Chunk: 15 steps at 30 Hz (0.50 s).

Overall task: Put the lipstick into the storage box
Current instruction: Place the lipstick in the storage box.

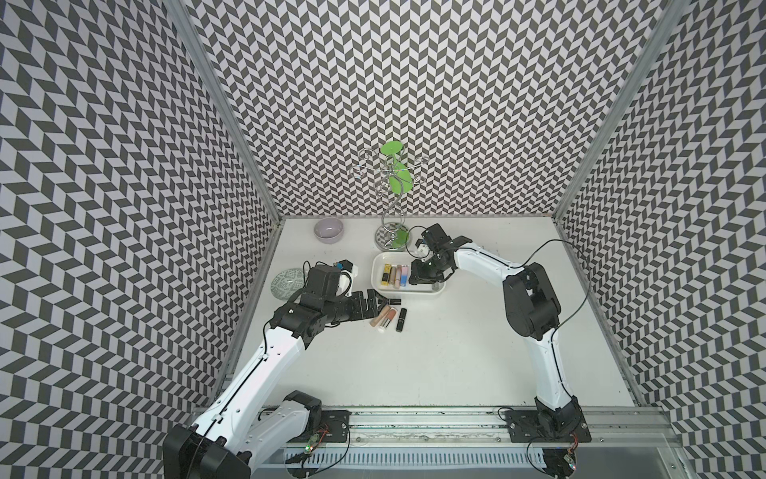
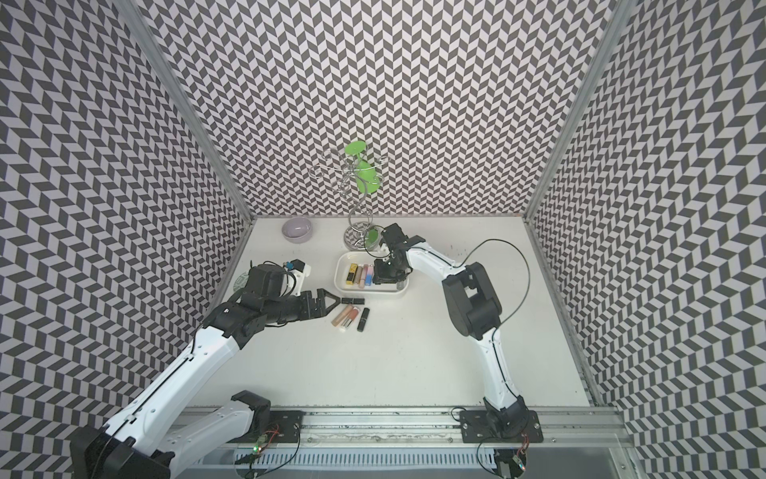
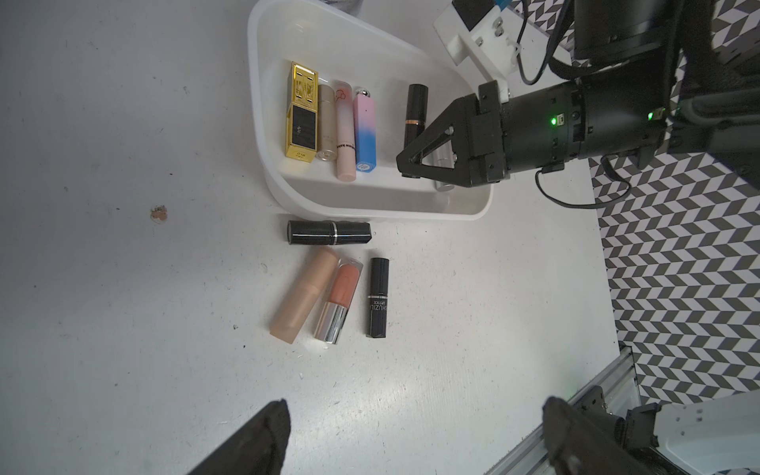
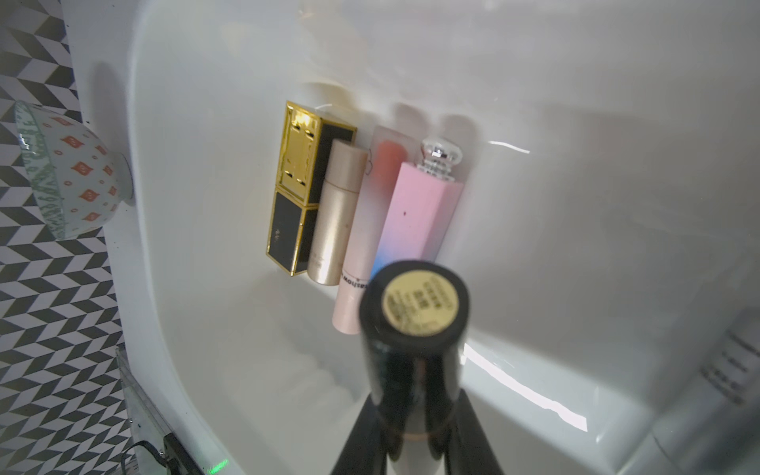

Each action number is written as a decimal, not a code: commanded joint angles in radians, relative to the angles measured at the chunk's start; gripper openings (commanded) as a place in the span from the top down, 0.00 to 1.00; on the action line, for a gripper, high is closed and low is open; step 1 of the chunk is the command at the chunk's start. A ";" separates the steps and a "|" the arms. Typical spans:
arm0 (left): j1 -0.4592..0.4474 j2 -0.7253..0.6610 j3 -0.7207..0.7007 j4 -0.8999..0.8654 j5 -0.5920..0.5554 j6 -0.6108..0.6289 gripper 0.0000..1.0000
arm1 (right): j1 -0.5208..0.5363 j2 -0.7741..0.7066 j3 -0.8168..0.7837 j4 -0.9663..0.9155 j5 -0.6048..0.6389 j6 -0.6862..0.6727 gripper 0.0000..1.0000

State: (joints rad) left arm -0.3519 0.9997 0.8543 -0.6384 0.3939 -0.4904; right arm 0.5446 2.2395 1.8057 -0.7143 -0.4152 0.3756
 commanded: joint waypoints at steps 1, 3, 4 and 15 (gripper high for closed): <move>0.010 -0.005 -0.009 -0.009 -0.004 0.017 0.01 | -0.004 0.036 0.030 0.013 -0.002 -0.015 0.80; 0.009 -0.003 -0.009 -0.012 -0.004 0.019 0.01 | -0.005 0.051 0.041 0.013 -0.007 -0.015 0.79; 0.008 -0.002 -0.009 -0.013 -0.004 0.022 0.01 | -0.006 0.057 0.047 0.013 -0.008 -0.017 0.79; 0.009 0.007 -0.009 -0.021 -0.004 0.032 0.01 | -0.012 0.095 0.070 0.016 -0.010 -0.015 0.75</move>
State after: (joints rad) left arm -0.3481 1.0016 0.8505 -0.6487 0.3939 -0.4824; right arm 0.5388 2.3119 1.8519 -0.7113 -0.4194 0.3664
